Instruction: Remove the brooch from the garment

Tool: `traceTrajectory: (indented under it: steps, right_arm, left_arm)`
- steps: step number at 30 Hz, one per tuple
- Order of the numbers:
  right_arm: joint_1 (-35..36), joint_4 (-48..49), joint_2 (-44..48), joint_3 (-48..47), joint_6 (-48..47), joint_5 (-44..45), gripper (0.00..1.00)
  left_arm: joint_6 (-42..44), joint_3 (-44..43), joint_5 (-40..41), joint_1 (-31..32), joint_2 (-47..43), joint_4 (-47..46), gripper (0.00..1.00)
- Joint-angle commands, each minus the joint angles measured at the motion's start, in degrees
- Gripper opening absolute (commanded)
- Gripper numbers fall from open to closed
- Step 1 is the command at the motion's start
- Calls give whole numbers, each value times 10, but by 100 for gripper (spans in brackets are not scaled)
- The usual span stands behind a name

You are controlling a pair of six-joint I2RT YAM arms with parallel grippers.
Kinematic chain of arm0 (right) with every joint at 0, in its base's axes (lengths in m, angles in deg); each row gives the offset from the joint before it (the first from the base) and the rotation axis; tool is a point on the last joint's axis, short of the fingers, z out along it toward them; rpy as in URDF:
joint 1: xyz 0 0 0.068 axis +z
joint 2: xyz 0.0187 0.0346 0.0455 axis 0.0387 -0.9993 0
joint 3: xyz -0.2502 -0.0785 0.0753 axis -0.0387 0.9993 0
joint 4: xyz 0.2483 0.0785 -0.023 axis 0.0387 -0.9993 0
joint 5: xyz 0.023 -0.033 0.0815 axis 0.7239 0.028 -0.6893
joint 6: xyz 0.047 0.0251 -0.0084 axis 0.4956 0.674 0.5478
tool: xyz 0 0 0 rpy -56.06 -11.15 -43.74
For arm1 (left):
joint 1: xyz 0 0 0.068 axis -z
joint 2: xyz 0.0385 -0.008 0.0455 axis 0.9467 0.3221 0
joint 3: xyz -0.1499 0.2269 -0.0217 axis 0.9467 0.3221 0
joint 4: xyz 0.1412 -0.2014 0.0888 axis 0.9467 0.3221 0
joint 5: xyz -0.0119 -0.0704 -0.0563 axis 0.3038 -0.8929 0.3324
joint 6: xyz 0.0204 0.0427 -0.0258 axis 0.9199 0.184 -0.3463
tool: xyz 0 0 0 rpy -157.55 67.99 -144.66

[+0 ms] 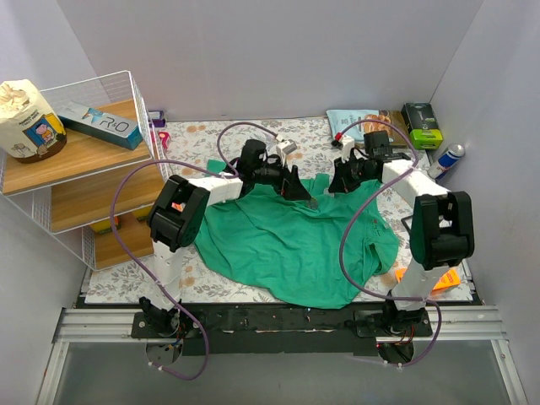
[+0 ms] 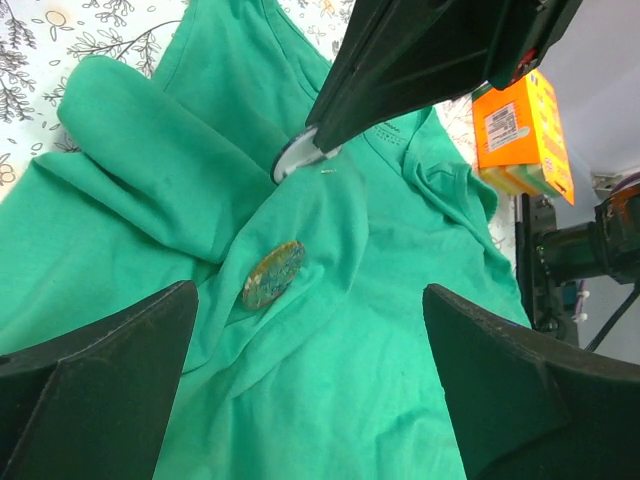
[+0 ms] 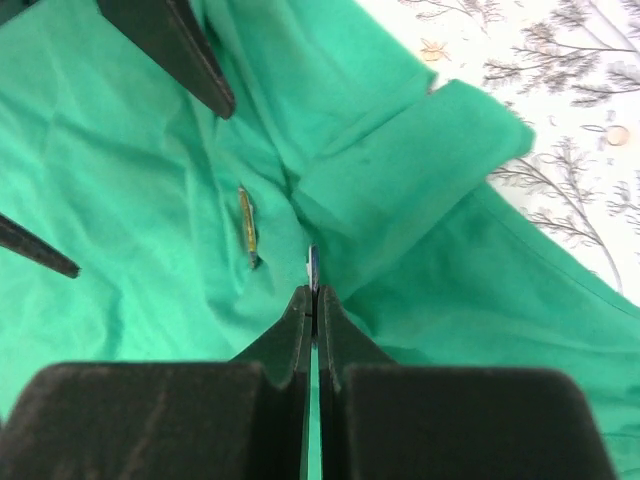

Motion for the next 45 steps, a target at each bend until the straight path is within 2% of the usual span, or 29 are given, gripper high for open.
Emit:
traceTrajectory:
  steps: [1,2,5,8,11,13,16,20,23,28,31,32,33,36,39,42,45]
  right_arm:
    - [23,196,58,89,80,82,1]
    - [31,259,62,102,91,128,1]
    - [66,334,55,129,122,226,1]
    - [78,366,28,122,180,283,1]
    - [79,389,7,105,246,325,1]
    - [79,404,-1,98,271,329,1]
    - [72,412,-5,80,275,290,1]
    - [41,384,-3,37,236,107,1]
    - [19,319,2,-16,201,19,1]
    - [12,208,-3,-129,195,-23,1]
    - [12,149,-2,-175,155,-58,1]
    - [12,108,-8,-230,141,-69,1]
    - [12,29,-16,-271,129,-73,1]
    - [12,-116,-53,-387,71,-91,1]
    - [5,-164,-50,-408,11,-143,1]
    - [-4,-207,-54,-421,-29,-222,1]
    - [-6,-224,-58,-440,-60,-260,1]
  left_arm:
    - [78,-30,7,-7,-29,99,95]
    - [77,-33,15,-9,-36,107,95]
    - [70,-51,23,-19,-44,138,95]
    - [94,-78,38,-23,-54,167,97]
    - [133,-120,45,-26,-55,234,98]
    - [153,-142,53,-31,-52,266,98]
    - [171,-186,65,-33,-50,299,98]
    - [233,-251,79,-33,-52,347,98]
    - [259,-283,76,-39,-64,363,98]
    - [331,-370,66,-41,-63,418,98]
    - [364,-378,69,-43,-78,397,98]
    - [364,-367,73,-42,-82,382,98]
    - [355,-362,82,-43,-89,365,98]
    - [256,-350,105,-42,-101,288,98]
    - [172,-333,55,-47,-117,237,98]
    - [176,-320,-36,-47,-140,235,90]
    - [177,-304,-29,-53,-157,207,87]
